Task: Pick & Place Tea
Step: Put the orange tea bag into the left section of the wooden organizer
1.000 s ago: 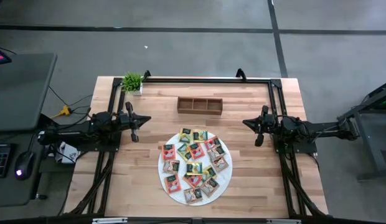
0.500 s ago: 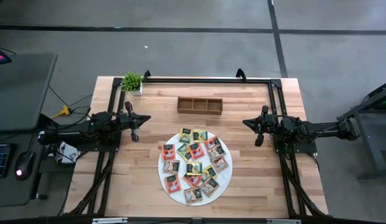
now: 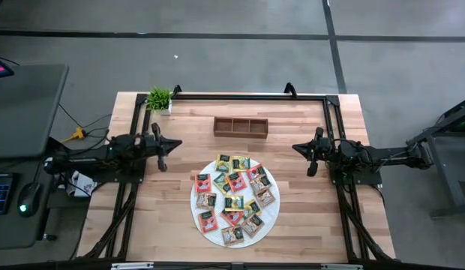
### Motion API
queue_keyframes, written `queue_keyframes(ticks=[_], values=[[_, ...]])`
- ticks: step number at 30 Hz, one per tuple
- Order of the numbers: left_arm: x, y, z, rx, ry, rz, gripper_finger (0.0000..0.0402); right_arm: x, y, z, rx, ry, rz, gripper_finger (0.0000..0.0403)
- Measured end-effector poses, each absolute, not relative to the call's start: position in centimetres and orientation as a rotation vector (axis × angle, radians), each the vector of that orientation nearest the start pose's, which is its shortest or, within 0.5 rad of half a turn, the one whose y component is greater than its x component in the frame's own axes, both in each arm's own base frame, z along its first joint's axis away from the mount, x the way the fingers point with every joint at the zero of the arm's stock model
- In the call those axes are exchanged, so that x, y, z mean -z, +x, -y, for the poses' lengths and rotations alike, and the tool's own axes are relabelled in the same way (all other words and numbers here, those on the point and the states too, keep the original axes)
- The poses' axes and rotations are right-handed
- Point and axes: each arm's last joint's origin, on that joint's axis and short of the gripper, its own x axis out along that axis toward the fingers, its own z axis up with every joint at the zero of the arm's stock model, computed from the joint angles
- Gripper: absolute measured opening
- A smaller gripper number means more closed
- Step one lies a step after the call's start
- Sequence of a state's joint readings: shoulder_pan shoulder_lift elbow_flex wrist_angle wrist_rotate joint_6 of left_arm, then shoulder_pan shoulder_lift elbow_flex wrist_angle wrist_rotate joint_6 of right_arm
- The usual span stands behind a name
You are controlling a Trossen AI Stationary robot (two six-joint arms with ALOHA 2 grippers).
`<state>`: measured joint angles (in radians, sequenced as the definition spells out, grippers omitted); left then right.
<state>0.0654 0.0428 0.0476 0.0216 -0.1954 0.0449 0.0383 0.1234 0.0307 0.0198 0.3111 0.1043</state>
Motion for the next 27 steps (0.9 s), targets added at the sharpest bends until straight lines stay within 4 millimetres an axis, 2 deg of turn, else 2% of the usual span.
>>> queue_keyframes(ticks=[9,14,18,23,27], values=[[-17.0,10.5,-1.3,-0.271,-0.243,-0.049,0.0015,-16.6,10.3,0.5,0.277,0.091,-0.058,0.0012],[-17.1,11.2,-1.3,-0.300,-0.291,-0.107,0.0017,-16.6,10.3,0.5,0.277,0.091,-0.057,0.0012],[-18.4,11.8,-1.4,-0.317,-0.318,-0.118,0.0017,-16.6,10.3,0.5,0.277,0.091,-0.058,0.0012],[-20.1,12.7,-1.4,-0.289,-0.484,-0.110,0.0017,-16.6,10.3,0.5,0.277,0.091,-0.058,0.0012],[-21.4,13.3,-1.3,-0.244,-0.551,-0.111,0.0017,-16.6,10.3,0.5,0.277,0.091,-0.058,0.0012]])
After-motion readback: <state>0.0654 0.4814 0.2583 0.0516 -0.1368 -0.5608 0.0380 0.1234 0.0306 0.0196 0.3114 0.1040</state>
